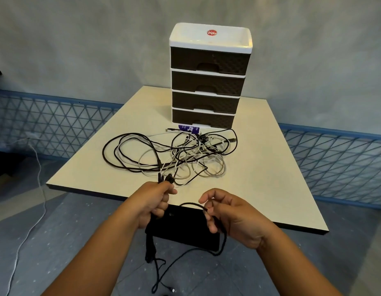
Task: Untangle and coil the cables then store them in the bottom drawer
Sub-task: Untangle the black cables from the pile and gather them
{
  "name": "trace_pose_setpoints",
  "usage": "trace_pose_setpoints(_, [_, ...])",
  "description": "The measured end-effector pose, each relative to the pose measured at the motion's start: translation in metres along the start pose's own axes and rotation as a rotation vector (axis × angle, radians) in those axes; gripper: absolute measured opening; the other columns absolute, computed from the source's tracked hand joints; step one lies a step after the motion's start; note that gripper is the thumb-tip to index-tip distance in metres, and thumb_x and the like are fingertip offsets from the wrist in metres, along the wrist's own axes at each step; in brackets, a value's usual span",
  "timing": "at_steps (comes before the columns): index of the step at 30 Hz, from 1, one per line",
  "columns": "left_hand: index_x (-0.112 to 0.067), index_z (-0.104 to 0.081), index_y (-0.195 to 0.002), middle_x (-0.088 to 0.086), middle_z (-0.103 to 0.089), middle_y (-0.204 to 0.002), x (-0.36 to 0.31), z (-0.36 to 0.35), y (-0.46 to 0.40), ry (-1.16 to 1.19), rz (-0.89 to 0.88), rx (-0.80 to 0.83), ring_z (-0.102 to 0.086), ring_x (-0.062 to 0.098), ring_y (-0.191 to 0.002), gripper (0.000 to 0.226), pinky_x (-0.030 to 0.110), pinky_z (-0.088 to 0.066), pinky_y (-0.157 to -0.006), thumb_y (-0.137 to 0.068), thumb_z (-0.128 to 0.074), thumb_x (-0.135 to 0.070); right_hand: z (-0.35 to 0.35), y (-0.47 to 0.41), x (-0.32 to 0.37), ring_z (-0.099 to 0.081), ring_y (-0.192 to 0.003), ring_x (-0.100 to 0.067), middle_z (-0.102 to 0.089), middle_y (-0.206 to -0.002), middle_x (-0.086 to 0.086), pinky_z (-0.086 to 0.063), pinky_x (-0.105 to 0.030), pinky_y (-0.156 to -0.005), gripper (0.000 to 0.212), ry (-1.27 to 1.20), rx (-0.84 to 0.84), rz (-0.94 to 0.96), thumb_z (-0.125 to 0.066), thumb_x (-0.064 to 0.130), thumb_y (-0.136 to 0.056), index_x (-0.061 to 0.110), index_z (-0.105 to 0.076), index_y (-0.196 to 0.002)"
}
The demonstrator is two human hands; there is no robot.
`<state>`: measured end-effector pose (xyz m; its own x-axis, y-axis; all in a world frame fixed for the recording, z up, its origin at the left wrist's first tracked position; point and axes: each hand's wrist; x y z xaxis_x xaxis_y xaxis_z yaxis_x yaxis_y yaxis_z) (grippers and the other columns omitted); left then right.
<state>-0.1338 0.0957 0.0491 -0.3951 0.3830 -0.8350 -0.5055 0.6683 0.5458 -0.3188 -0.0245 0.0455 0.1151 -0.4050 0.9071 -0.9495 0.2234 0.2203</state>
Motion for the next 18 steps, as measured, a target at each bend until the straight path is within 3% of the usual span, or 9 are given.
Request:
trace_pose_setpoints(3, [-0.015,-0.045,-0.078,-0.006,-0.020,-0.052,-0.006,0.005,0.017,0.004,-0.049,0.044,-0.013,0.006,-0.041,0.020,0.015,-0.009,-0.037,-0.097,-0.044,-0.018,0.004,0.001,-0.015,-0.058,-0.060,-0.021,-0.056,-0.077,-0.010,-0.044,-0.030,-0.060,0.020,0.071,-0.001,-0.089,-0.053,0.002,-0.085,0.006,-0.057,-0.104])
trace_pose_setpoints(7, [-0.023,-0.036,-0.067,-0.007,-0.013,-0.055,-0.023,0.005,0.038,0.099,-0.146,0.117,-0.007,0.007,-0.045,0.031,0.016,-0.005,-0.041,-0.097,-0.043,-0.023,-0.001,-0.006,-0.031,-0.065,-0.072,-0.020,-0.065,-0.082,-0.007,-0.046,-0.028,-0.067,0.015,0.350,-0.107,-0.175,-0.052,-0.001,-0.093,0.007,-0.059,-0.102])
trace_pose_setpoints(10, [-0.026,-0.030,-0.064,-0.007,-0.012,-0.055,-0.037,-0.001,0.052,0.134,-0.235,0.116,-0.006,0.007,-0.045,0.036,0.017,-0.004,-0.042,-0.096,-0.047,-0.023,-0.008,-0.014,-0.036,-0.063,-0.084,-0.014,-0.067,-0.094,-0.001,-0.048,-0.027,-0.074,0.016,0.792,-0.158,-0.238,-0.060,0.016,-0.091,0.019,-0.063,-0.106])
trace_pose_setpoints(13, [-0.027,-0.028,-0.064,-0.008,-0.013,-0.051,-0.046,-0.011,0.063,0.171,-0.313,0.116,-0.008,0.007,-0.043,0.039,0.016,-0.005,-0.041,-0.095,-0.051,-0.022,-0.027,-0.015,-0.024,-0.055,-0.110,-0.011,-0.057,-0.122,0.006,-0.047,-0.028,-0.094,0.037,1.079,-0.117,-0.126,-0.065,0.037,-0.088,0.033,-0.056,-0.124])
trace_pose_setpoints(16, [-0.027,-0.028,-0.063,-0.009,-0.016,-0.047,-0.053,-0.025,0.071,0.197,-0.367,0.142,-0.009,0.007,-0.041,0.040,0.017,-0.007,-0.039,-0.094,-0.052,-0.023,-0.054,-0.014,-0.008,-0.057,-0.115,-0.015,-0.052,-0.134,0.009,-0.046,-0.029,-0.095,0.048,0.906,-0.032,0.078,-0.064,0.029,-0.088,0.038,-0.045,-0.132])
trace_pose_setpoints(18, [-0.027,-0.028,-0.062,-0.010,-0.017,-0.045,-0.060,-0.032,0.075,0.224,-0.409,0.164,-0.011,0.006,-0.040,0.041,0.016,-0.008,-0.038,-0.094,-0.053,-0.024,-0.067,-0.016,-0.003,-0.062,-0.112,-0.024,-0.061,-0.130,0.000,-0.050,-0.038,-0.094,0.043,0.662,0.027,0.154,-0.058,0.013,-0.087,0.025,-0.052,-0.128])
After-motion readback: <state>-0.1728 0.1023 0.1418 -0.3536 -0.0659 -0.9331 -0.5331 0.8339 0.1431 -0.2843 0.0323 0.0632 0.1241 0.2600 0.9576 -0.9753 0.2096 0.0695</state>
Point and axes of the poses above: each hand's wrist, its own y-axis away from the middle knuckle, its own z-axis out of the back of the hand, x = y × z
